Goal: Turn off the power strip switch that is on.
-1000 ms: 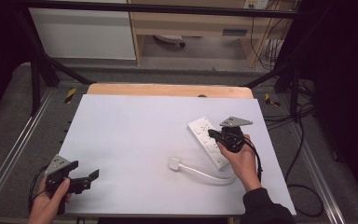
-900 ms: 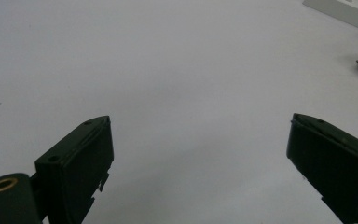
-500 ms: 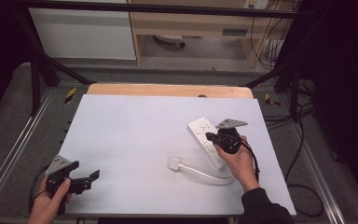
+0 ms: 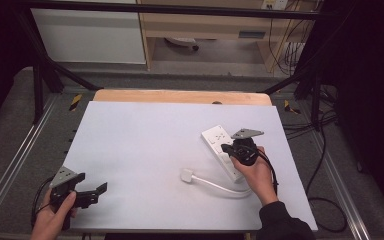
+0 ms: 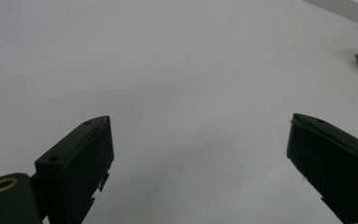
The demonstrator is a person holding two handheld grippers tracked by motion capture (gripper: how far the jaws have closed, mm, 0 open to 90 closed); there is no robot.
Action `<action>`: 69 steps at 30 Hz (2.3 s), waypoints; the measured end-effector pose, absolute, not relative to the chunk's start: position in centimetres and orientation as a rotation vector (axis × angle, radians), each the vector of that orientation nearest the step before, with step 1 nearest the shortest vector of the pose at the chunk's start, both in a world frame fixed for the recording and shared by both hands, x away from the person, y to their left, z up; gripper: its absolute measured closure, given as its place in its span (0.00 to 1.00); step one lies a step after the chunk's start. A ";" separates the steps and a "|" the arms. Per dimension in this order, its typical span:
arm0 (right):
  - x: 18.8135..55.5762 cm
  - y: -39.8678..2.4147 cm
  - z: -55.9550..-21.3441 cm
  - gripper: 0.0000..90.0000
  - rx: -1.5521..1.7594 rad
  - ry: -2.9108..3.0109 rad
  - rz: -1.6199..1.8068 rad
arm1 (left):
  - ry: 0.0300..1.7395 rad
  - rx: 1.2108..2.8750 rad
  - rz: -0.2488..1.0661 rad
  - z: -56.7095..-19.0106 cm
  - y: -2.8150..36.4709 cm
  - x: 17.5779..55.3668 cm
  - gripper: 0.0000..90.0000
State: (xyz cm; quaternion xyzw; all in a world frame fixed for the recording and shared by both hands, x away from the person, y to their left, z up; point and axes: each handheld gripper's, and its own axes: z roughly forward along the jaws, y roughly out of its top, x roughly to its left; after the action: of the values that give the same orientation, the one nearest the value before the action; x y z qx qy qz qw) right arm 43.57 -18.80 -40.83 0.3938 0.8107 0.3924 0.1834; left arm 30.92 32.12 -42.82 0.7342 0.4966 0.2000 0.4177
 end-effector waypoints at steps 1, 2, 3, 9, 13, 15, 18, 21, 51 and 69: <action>43.6 -18.8 -40.9 1.00 1.112 2.288 1.101 | 1.246 1.841 0.501 -42.8 32.1 30.9 0.08; 43.6 -18.8 -41.0 1.00 1.111 2.291 1.097 | 1.246 1.841 0.500 -42.8 32.1 30.9 0.08; 43.6 -18.7 -41.0 1.00 1.113 2.293 1.095 | 1.246 1.842 0.500 -42.8 32.1 30.9 0.08; 43.6 -18.9 -41.3 1.00 1.127 2.304 1.076 | 1.244 1.844 0.500 -42.8 32.1 30.9 0.08; 43.6 -19.0 -41.6 1.00 1.136 2.318 1.064 | 1.243 1.847 0.499 -42.8 32.0 30.9 0.08; 43.6 -19.0 -41.7 1.00 1.136 2.321 1.055 | 1.243 1.846 0.498 -42.9 32.0 30.9 0.08; 43.6 -19.1 -41.8 1.00 1.137 2.325 1.053 | 1.243 1.847 0.498 -42.9 32.0 30.9 0.08; 43.5 -19.0 -41.9 1.00 1.139 2.333 1.044 | 1.242 1.849 0.498 -42.9 32.0 30.9 0.08; 43.5 -18.7 -42.5 1.00 1.137 2.356 1.010 | 1.238 1.851 0.501 -42.8 32.0 30.9 0.08; 43.4 -18.7 -42.6 1.00 1.146 2.345 1.020 | 1.240 1.853 0.499 -42.9 31.9 30.9 0.08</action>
State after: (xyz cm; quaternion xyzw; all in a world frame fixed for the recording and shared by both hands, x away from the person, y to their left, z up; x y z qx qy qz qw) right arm 43.43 -18.68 -42.57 0.4031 0.8248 0.3589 0.1686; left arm 30.93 31.94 -42.87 0.7378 0.4938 0.1988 0.4151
